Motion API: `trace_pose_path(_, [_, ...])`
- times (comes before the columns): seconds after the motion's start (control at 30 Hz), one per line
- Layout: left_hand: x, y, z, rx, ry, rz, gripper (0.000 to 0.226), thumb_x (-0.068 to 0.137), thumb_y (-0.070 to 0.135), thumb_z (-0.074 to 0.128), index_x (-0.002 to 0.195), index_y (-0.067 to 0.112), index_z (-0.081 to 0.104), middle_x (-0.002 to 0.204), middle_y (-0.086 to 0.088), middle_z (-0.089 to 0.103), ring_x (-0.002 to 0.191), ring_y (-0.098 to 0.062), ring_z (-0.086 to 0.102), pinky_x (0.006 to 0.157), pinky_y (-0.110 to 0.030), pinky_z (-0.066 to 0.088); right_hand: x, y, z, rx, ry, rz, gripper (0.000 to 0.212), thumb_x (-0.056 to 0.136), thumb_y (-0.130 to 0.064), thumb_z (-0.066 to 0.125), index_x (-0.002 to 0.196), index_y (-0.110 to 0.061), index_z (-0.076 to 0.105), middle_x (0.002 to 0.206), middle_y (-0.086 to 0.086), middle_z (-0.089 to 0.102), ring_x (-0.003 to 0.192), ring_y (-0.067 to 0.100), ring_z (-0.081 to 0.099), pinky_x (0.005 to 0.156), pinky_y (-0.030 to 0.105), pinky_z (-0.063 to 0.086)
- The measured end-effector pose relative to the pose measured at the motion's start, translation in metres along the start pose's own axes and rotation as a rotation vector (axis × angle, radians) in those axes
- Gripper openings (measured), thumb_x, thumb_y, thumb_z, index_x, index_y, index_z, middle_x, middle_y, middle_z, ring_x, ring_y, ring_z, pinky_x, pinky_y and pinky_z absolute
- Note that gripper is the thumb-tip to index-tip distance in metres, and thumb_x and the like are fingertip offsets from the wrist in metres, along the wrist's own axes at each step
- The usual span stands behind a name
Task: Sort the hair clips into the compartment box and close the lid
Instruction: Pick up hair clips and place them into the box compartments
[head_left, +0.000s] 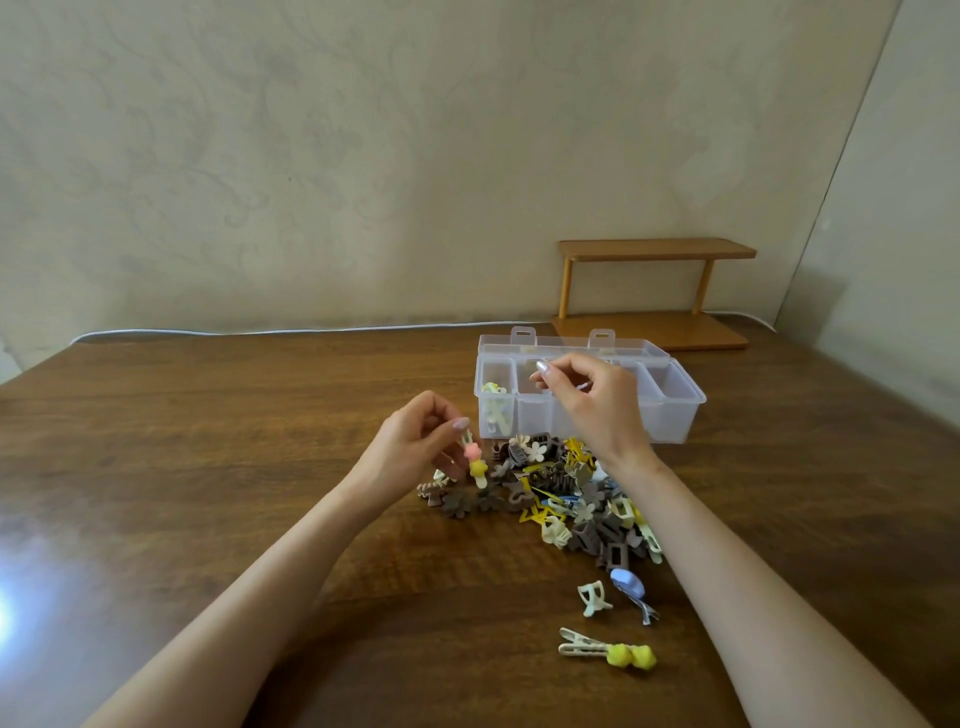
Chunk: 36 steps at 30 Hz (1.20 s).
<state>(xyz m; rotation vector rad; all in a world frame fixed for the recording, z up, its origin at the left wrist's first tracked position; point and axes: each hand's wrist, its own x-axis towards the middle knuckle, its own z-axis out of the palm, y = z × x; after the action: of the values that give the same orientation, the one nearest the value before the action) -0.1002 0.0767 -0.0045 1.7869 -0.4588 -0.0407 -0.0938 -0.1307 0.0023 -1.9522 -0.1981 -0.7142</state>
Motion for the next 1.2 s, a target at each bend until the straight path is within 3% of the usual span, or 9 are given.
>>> trace_pose_path(0.17, [0.003, -0.003, -0.004, -0.091, 0.099, -0.009, 0.012, 0.088, 0.013, 0.058, 0.088, 0.003, 0.053, 0.081, -0.017, 0.07, 0.072, -0.026, 0.07, 0.064, -0.029, 0.057, 0.0, 0.0, -0.001, -0.011, 0.001, 0.01, 0.018, 0.09, -0.02, 0.059, 0.078, -0.013, 0.072, 0.077, -0.005, 0.07, 0.079, 0.011, 0.064, 0.073, 0.027, 0.05])
trace_pose_path(0.37, [0.023, 0.011, -0.014, -0.057, 0.28, 0.097, 0.011, 0.086, 0.008, 0.061, 0.092, -0.001, 0.058, 0.086, -0.011, 0.07, 0.076, -0.018, 0.071, 0.068, -0.023, 0.057, 0.002, 0.002, -0.003, -0.001, 0.017, 0.03, 0.018, 0.091, -0.019, 0.058, 0.079, -0.015, 0.071, 0.077, -0.006, 0.069, 0.08, 0.009, 0.063, 0.076, 0.029, 0.053])
trace_pose_path(0.5, [0.051, 0.026, -0.013, 0.06, 0.395, 0.174, 0.008, 0.087, 0.01, 0.061, 0.09, 0.003, 0.06, 0.084, -0.007, 0.07, 0.074, -0.011, 0.069, 0.069, -0.023, 0.057, 0.003, 0.004, -0.004, 0.008, 0.029, 0.04, 0.017, 0.091, -0.019, 0.059, 0.08, -0.015, 0.071, 0.077, -0.007, 0.069, 0.08, 0.008, 0.064, 0.076, 0.03, 0.054])
trace_pose_path(0.6, [0.078, 0.026, -0.006, 0.267, 0.42, 0.173, 0.007, 0.087, 0.015, 0.062, 0.086, 0.008, 0.061, 0.086, -0.006, 0.069, 0.079, -0.018, 0.065, 0.073, -0.033, 0.053, 0.003, 0.007, -0.004, -0.031, 0.024, 0.024, 0.016, 0.09, -0.022, 0.059, 0.082, -0.014, 0.072, 0.078, -0.007, 0.069, 0.08, 0.008, 0.063, 0.075, 0.031, 0.054])
trace_pose_path(0.73, [0.109, 0.025, 0.002, 0.579, 0.321, 0.133, 0.011, 0.089, 0.02, 0.057, 0.088, 0.011, 0.062, 0.092, -0.001, 0.068, 0.086, -0.021, 0.059, 0.072, -0.033, 0.045, 0.002, 0.011, -0.004, -0.074, 0.023, 0.0, 0.017, 0.09, -0.023, 0.06, 0.082, -0.012, 0.071, 0.078, -0.004, 0.069, 0.079, 0.011, 0.063, 0.073, 0.032, 0.054])
trace_pose_path(0.9, [0.136, 0.02, 0.006, 0.837, 0.108, 0.068, 0.017, 0.089, 0.023, 0.058, 0.093, 0.013, 0.07, 0.105, -0.006, 0.066, 0.11, -0.027, 0.047, 0.088, -0.039, 0.041, 0.003, 0.012, -0.005, -0.093, 0.021, -0.02, 0.017, 0.09, -0.023, 0.06, 0.082, -0.013, 0.071, 0.077, -0.004, 0.069, 0.077, 0.009, 0.063, 0.07, 0.026, 0.052])
trace_pose_path(1.1, [0.136, 0.014, 0.02, 0.937, 0.051, 0.074, 0.031, 0.087, 0.032, 0.061, 0.115, 0.02, 0.061, 0.125, -0.008, 0.049, 0.12, -0.029, 0.036, 0.098, -0.039, 0.035, 0.002, 0.011, -0.005, -0.117, 0.016, -0.029, 0.018, 0.09, -0.021, 0.059, 0.081, -0.012, 0.07, 0.075, -0.003, 0.068, 0.074, 0.008, 0.061, 0.066, 0.024, 0.05])
trace_pose_path(1.2, [0.123, 0.012, 0.019, 0.815, 0.125, 0.136, 0.022, 0.089, 0.028, 0.058, 0.109, 0.019, 0.062, 0.119, -0.007, 0.052, 0.116, -0.026, 0.038, 0.096, -0.035, 0.035, 0.003, 0.011, -0.006, -0.112, 0.01, -0.013, 0.017, 0.09, -0.022, 0.059, 0.081, -0.012, 0.071, 0.077, -0.003, 0.069, 0.076, 0.009, 0.062, 0.068, 0.025, 0.051])
